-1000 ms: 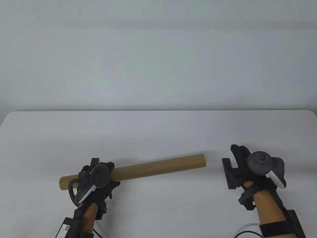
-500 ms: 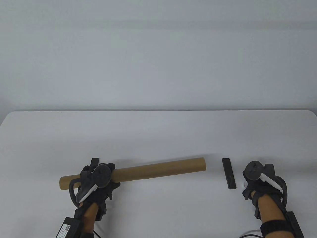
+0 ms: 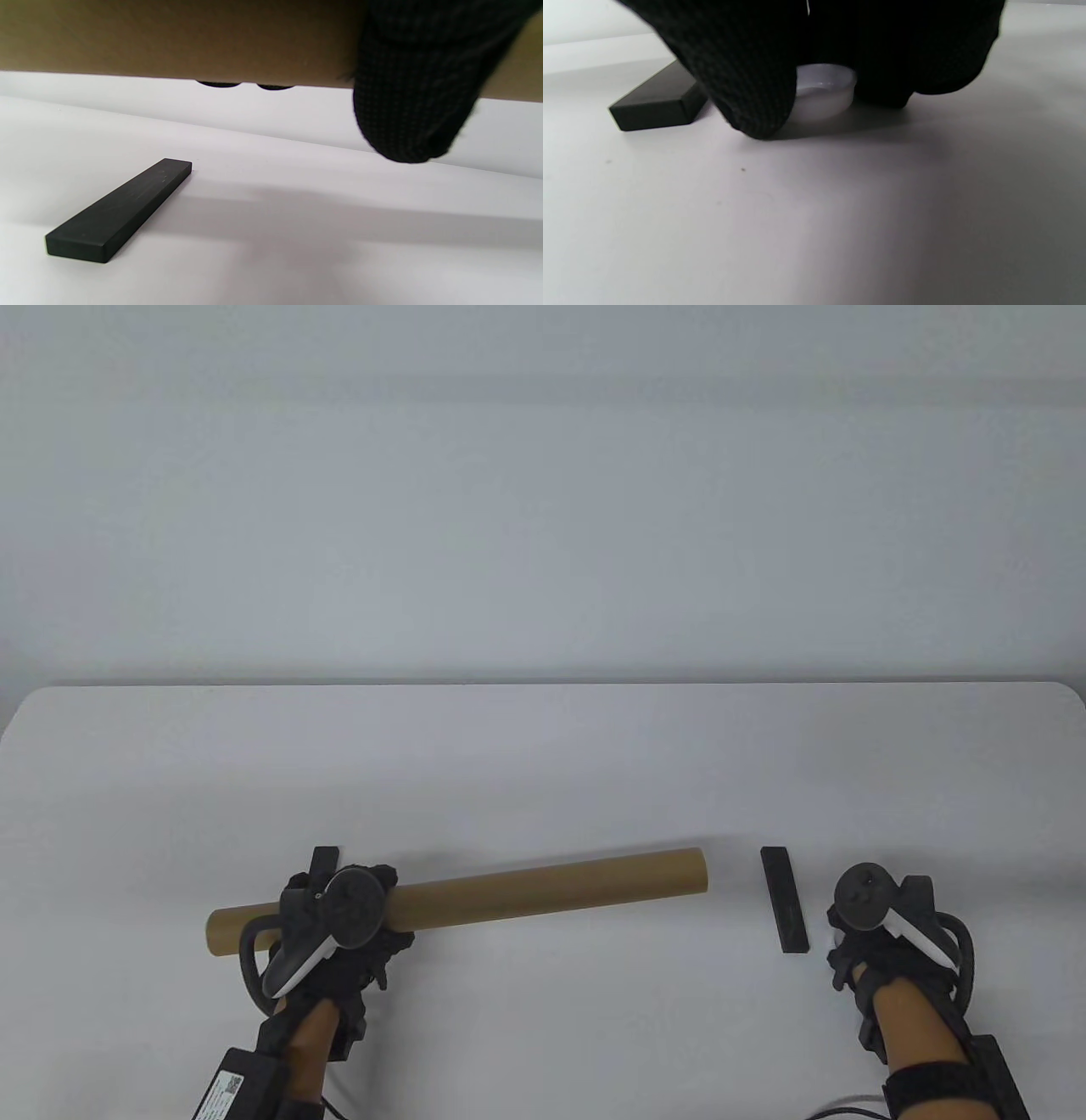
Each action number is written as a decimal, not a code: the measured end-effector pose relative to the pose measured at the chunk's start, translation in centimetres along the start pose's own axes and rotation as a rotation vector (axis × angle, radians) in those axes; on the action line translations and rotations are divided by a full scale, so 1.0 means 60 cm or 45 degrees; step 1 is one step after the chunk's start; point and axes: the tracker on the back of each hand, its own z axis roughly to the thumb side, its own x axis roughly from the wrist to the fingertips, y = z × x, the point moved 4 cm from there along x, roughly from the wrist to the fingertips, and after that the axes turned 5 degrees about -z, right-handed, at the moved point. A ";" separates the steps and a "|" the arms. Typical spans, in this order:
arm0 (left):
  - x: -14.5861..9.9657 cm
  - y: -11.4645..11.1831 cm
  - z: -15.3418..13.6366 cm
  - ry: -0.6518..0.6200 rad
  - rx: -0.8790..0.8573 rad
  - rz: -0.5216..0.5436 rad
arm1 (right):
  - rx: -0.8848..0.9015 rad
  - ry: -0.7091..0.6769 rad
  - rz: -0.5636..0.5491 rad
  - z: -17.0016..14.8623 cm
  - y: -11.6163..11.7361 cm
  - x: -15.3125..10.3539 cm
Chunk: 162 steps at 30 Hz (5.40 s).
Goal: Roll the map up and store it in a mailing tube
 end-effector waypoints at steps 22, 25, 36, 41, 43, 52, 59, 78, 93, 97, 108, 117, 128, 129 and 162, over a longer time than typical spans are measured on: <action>-0.010 0.009 0.008 -0.046 -0.071 0.029 | 1.712 -0.731 -0.209 0.162 -0.113 -0.061; -0.009 0.009 0.005 -0.047 -0.083 0.011 | 1.754 -0.742 -0.219 0.168 -0.115 -0.064; -0.014 0.013 0.035 -0.026 -0.082 0.025 | 1.770 -0.621 -0.371 0.172 -0.111 -0.080; -0.012 0.008 0.049 -0.017 -0.078 0.044 | 1.670 -0.730 -0.323 0.193 -0.104 -0.085; -0.011 0.005 0.050 -0.006 -0.077 0.036 | 1.631 -0.729 -0.328 0.197 -0.106 -0.087; -0.003 0.002 0.044 -0.016 -0.122 0.005 | 1.439 -0.755 -0.309 0.204 -0.120 -0.083; 0.011 0.021 -0.015 0.118 -0.285 -0.030 | 1.302 -0.828 -0.467 0.203 -0.155 -0.112; 0.044 -0.061 -0.277 0.901 -0.449 -0.306 | 1.259 -1.144 -0.440 0.238 -0.139 -0.160; 0.052 -0.098 -0.286 1.012 -0.248 -0.313 | 1.243 -1.116 -0.380 0.238 -0.125 -0.149; 0.051 -0.099 -0.282 1.044 -0.165 -0.338 | 1.232 -1.123 -0.378 0.240 -0.124 -0.150; 0.053 -0.105 -0.277 1.049 -0.138 -0.387 | 1.224 -1.127 -0.377 0.242 -0.122 -0.151; 0.052 -0.078 -0.261 0.997 -0.123 -0.302 | 1.230 -1.121 -0.382 0.241 -0.122 -0.151; 0.028 0.117 -0.027 0.269 -0.238 0.088 | 1.242 -1.128 -0.405 0.241 -0.128 -0.154; 0.017 0.133 0.004 0.153 -0.270 0.124 | 1.242 -1.131 -0.410 0.242 -0.129 -0.155; -0.031 -0.022 0.134 -0.876 -0.964 -0.432 | 1.177 -1.222 -0.411 0.264 -0.127 -0.177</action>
